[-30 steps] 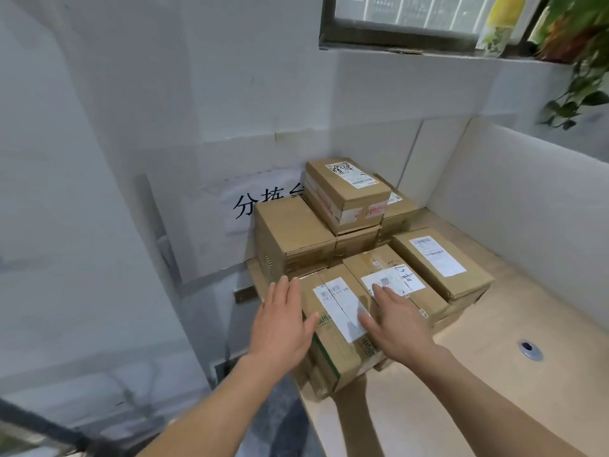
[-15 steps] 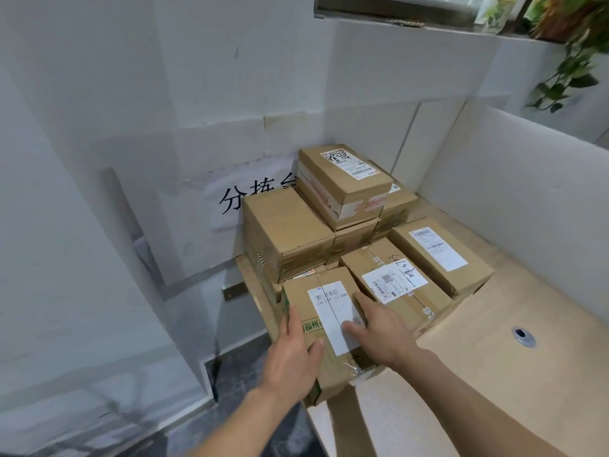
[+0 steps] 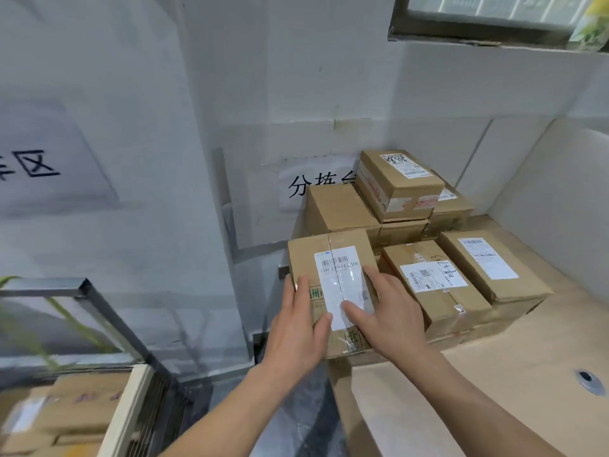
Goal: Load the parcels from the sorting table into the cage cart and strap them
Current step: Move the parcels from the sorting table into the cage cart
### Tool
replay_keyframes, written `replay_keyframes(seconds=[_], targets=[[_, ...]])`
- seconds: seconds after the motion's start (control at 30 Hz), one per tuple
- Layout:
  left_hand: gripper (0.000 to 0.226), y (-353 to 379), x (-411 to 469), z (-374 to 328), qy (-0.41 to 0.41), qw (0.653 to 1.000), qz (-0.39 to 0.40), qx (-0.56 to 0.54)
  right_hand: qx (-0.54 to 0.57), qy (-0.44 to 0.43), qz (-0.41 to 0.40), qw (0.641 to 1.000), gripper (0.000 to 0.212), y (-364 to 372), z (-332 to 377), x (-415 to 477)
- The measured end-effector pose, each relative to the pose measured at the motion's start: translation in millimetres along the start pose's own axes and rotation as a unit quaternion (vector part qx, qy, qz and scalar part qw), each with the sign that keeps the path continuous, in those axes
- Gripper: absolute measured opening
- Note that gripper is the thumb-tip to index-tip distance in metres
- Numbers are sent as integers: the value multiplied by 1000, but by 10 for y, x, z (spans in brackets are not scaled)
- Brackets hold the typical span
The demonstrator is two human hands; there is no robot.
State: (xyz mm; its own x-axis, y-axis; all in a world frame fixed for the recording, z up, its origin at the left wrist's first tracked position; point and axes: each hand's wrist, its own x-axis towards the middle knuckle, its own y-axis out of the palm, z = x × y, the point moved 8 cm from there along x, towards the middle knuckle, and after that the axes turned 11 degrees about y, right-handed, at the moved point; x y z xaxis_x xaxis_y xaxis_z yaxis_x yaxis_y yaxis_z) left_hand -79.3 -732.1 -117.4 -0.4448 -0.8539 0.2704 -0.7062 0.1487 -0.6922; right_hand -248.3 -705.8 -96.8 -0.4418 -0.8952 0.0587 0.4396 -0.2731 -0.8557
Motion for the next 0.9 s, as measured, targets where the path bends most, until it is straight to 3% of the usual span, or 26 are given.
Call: replay_keyframes(seconds=[0.4,0.9], targets=[[84,-1553,-1223,322,-126,971,-198,45,91,-178,29,979,71,228,1621,-801],[86,-3195,-3675,1655,-307,886,-341,73,113,-345,167,917,73,1853,3915,-2624]])
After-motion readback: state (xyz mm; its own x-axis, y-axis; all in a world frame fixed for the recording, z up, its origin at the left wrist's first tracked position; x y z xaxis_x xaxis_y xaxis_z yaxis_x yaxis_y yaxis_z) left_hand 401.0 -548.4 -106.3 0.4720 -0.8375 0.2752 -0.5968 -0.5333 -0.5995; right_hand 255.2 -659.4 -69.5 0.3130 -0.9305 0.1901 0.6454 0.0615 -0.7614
